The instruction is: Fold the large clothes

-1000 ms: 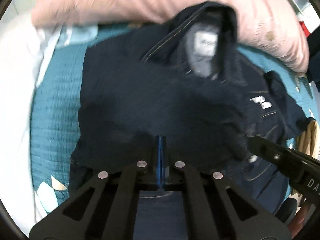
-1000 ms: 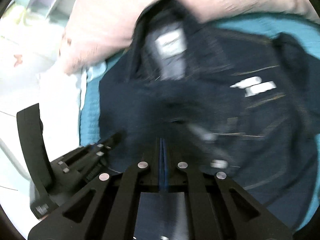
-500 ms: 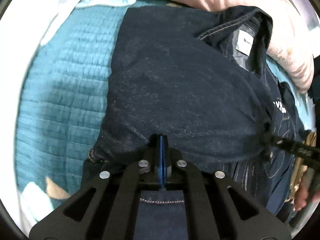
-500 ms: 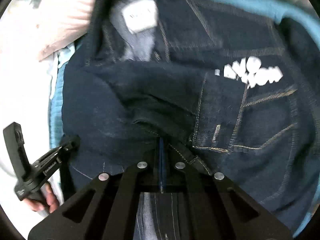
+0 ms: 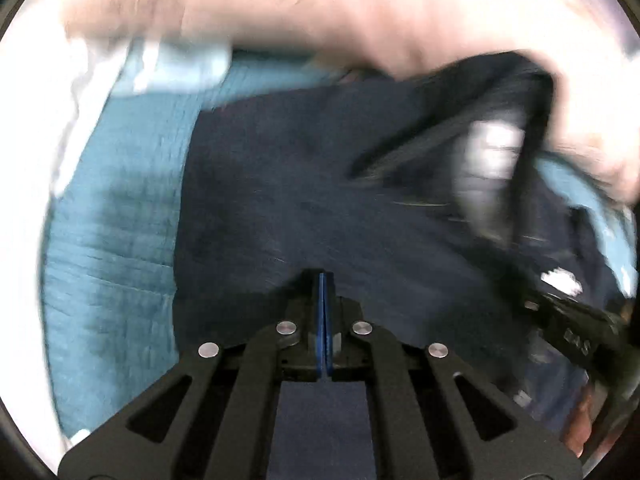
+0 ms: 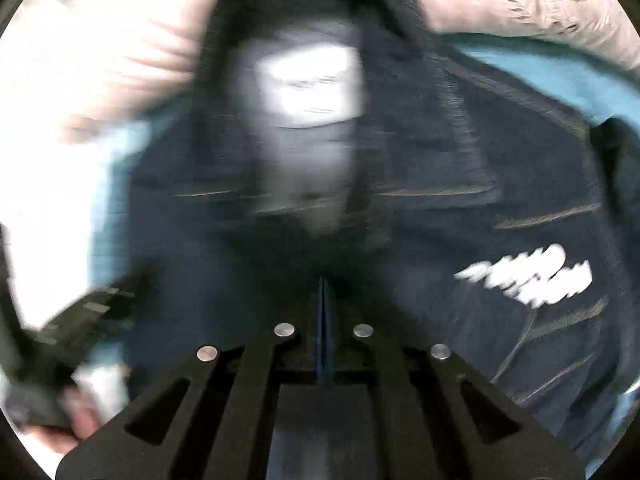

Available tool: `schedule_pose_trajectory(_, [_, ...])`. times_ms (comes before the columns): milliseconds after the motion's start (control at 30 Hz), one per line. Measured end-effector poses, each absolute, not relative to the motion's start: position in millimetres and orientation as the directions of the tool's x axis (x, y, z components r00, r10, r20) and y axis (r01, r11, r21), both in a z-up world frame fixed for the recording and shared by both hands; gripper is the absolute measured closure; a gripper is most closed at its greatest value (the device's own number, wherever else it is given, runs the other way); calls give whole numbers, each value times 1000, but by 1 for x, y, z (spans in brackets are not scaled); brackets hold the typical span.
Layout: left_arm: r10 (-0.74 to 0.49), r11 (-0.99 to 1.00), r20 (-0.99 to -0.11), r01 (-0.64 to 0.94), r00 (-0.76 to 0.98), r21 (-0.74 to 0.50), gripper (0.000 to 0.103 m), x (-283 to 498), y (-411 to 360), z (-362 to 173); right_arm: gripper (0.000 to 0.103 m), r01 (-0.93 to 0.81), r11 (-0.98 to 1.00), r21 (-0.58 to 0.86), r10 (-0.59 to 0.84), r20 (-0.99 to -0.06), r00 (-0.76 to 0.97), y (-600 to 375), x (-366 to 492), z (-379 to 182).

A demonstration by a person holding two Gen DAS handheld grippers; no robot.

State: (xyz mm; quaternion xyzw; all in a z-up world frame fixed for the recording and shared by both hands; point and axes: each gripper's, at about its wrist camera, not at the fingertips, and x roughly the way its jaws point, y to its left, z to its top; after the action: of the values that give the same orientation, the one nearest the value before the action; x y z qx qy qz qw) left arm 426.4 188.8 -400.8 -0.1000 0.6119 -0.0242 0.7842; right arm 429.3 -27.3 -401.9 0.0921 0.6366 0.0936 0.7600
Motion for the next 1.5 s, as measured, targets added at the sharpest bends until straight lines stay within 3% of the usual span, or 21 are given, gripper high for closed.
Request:
schedule_pose_trajectory(67, [-242,946,-934,-152,263,-288,101,423,208,-407,103,-16,956,293,292,-941,170,-41,425,-397])
schedule_pose_trajectory(100, [-225,946,-938,-173,264,-276,101,417,216,-398,103,-12,962,274,272,-947,171,-47,423,-394])
schedule_pose_trajectory(167, [-69,978,-951,-168,303,-124,101,405,228,-383,103,1,972,233,229,-955,190,-66,415,-385])
schedule_pose_trajectory(200, [-48,981,-952,-164,301,-101,101,401,233,-384,103,18,961,277,269,-945,188,-75,415,-388])
schedule_pose_trajectory(300, [-114,970,-951,-176,286,-169,101,399,253,-403,103,83,938,336,319,-932,173,-84,420,-411])
schedule_pose_trajectory(367, [-108,967,-953,-191,284,-166,101,400,256,-403,103,79,952,296,279,-944,174,-77,421,-410])
schedule_pose_trajectory(500, [-56,978,-967,-180,249,-103,101,412,227,-394,103,70,962,263,250,-955,161,-69,415,-392])
schedule_pose_trajectory(733, [-63,990,-957,-106,283,-96,100,381,197,-349,96,15,971,240,230,-947,222,-68,375,-335])
schedule_pose_trajectory(767, [-65,991,-956,-96,285,-96,99,376,192,-345,86,16,973,232,223,-947,230,-72,368,-328])
schedule_pose_trajectory(800, [-58,992,-957,-90,285,-87,86,370,185,-338,72,23,973,229,218,-948,233,-78,361,-322])
schedule_pose_trajectory(833, [-48,993,-958,-90,282,-76,61,364,178,-333,26,34,973,227,212,-947,240,-87,359,-318])
schedule_pose_trajectory(867, [-44,994,-956,-86,290,-71,47,357,170,-325,9,54,973,223,200,-941,275,-105,349,-308])
schedule_pose_trajectory(900, [-45,994,-950,-77,308,-72,35,346,159,-320,9,80,972,222,184,-925,333,-116,339,-297])
schedule_pose_trajectory(1200, [-95,995,-933,52,346,-82,33,326,53,-285,9,187,953,237,150,-910,386,-210,310,-257])
schedule_pose_trajectory(1500, [-166,982,-916,150,364,-118,35,351,-56,-284,9,392,906,158,-25,-905,424,-377,319,-236])
